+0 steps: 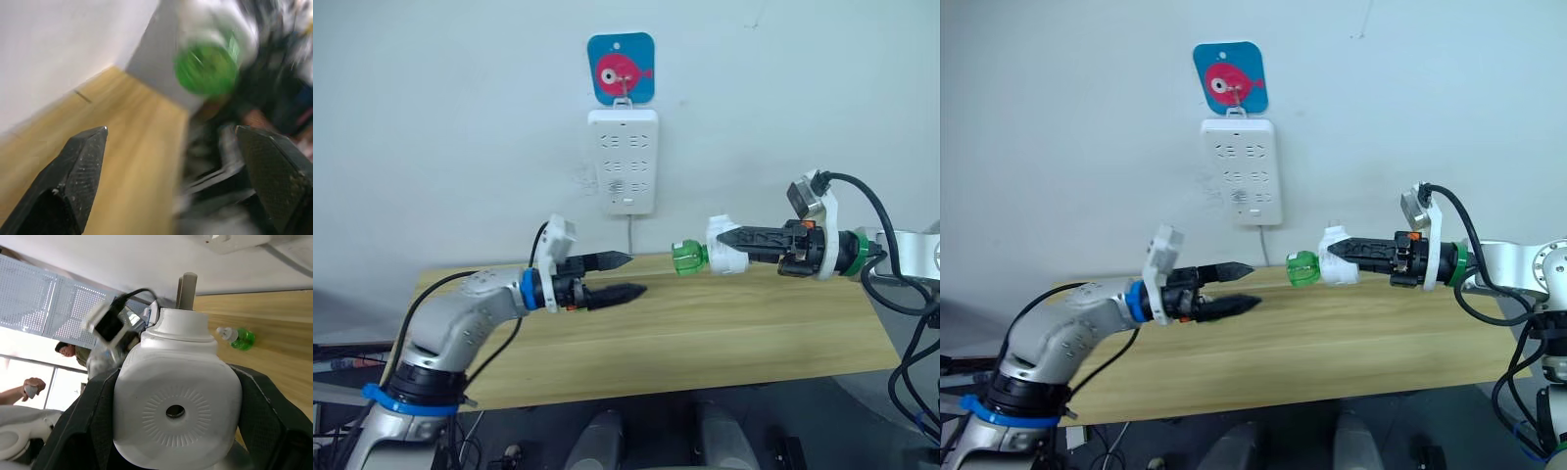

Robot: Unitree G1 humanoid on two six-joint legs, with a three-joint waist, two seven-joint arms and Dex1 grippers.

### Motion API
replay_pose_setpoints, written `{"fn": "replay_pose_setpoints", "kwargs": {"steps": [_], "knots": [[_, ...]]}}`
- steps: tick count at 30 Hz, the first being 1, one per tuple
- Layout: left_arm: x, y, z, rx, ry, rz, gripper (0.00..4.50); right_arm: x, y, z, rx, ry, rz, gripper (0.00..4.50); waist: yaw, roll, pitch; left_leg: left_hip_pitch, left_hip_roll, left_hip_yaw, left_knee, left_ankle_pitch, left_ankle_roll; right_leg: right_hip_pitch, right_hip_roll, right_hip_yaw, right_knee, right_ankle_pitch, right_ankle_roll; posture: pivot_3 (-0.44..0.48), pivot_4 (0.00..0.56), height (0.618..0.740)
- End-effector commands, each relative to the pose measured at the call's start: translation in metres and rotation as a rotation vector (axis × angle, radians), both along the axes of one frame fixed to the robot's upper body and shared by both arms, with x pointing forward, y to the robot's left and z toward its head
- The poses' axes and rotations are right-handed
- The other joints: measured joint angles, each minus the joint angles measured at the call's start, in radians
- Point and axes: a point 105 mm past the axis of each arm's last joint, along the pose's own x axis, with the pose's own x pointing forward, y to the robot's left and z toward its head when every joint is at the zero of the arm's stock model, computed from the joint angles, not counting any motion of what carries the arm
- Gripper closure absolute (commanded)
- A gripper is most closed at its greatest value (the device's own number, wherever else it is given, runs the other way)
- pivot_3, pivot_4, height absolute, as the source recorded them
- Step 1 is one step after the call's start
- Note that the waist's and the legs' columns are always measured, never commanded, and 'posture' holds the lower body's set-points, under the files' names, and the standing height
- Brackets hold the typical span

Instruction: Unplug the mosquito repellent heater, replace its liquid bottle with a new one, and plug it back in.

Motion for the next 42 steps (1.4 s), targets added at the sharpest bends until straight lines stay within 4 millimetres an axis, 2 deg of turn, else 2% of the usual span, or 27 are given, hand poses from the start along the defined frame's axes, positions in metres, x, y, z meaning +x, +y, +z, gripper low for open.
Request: {"fn": "replay_pose_setpoints", "kwargs": {"steps": [1, 4, 9, 14, 27, 30, 35, 36, 42], "knots": [[0.005, -0.009, 0.013, 0.176, -0.670, -0.028, 0.03, 0.004, -0.001, 0.018, 0.046, -0.052, -0.017, 1.48, 0.011, 0.000, 0.000, 0.000, 0.001, 0.001, 0.000, 0.000, 0.000, 0.000, 0.000, 0.000, 0.000, 0.001, -0.001, 0.072, 0.173, 0.740], [0.005, -0.018, 0.021, 0.181, -0.987, -0.043, 0.03, 0.006, 0.003, 0.020, 0.054, -0.052, -0.009, 1.48, 0.026, 0.000, 0.000, 0.000, 0.001, 0.004, 0.000, 0.000, 0.000, 0.000, -0.001, 0.001, 0.000, 0.001, 0.000, 0.080, 0.168, 0.740], [0.005, -0.033, 0.040, 0.109, -1.281, -0.040, 0.03, 0.004, 0.011, 0.022, 0.065, -0.056, 0.033, 1.48, 0.030, 0.000, 0.000, -0.001, 0.001, 0.007, 0.000, -0.001, 0.002, -0.001, -0.001, 0.001, -0.001, 0.002, 0.001, 0.080, 0.167, 0.740], [0.012, -0.039, 0.043, 0.088, -1.349, -0.042, 0.03, 0.002, 0.016, 0.024, 0.069, -0.066, 0.062, 1.48, 0.028, 0.000, 0.000, 0.000, 0.001, 0.007, 0.001, -0.001, 0.002, -0.001, -0.001, 0.001, 0.001, 0.002, 0.001, 0.080, 0.167, 0.740], [0.008, -0.044, 0.045, 0.043, -1.396, -0.096, 0.03, -0.002, 0.023, 0.022, 0.069, -0.067, 0.088, 1.48, 0.025, 0.000, 0.000, 0.000, 0.001, 0.004, 0.001, -0.001, 0.003, -0.002, -0.001, 0.000, 0.001, 0.002, 0.002, 0.068, 0.170, 0.740], [0.008, -0.043, 0.046, 0.038, -1.400, -0.099, 0.61, -0.003, 0.024, 0.021, 0.070, -0.068, 0.093, 1.48, 0.024, 0.000, 0.000, 0.000, 0.001, 0.004, 0.001, -0.001, 0.003, -0.002, -0.001, 0.001, 0.001, 0.002, 0.002, 0.067, 0.171, 0.740], [0.008, -0.044, 0.044, 0.035, -1.388, -0.117, 2.11, -0.004, 0.025, 0.021, 0.077, -0.070, 0.099, 1.48, 0.023, 0.000, 0.000, 0.000, 0.001, 0.002, 0.001, -0.001, 0.003, -0.002, -0.001, 0.000, 0.001, 0.002, 0.002, 0.068, 0.170, 0.740], [0.008, -0.044, 0.045, 0.033, -1.388, -0.119, 2.24, -0.004, 0.026, 0.021, 0.077, -0.069, 0.100, 1.48, 0.023, 0.000, 0.000, 0.000, 0.001, 0.002, 0.001, -0.001, 0.003, -0.002, -0.001, 0.000, 0.001, 0.002, 0.002, 0.067, 0.169, 0.740], [0.005, -0.045, 0.045, 0.017, -1.385, -0.136, 2.24, -0.005, 0.026, 0.020, 0.069, -0.069, 0.106, 1.48, 0.022, 0.000, 0.000, 0.000, 0.001, 0.001, 0.001, -0.001, 0.003, -0.002, -0.001, 0.000, 0.001, 0.002, 0.002, 0.069, 0.167, 0.740]]}}
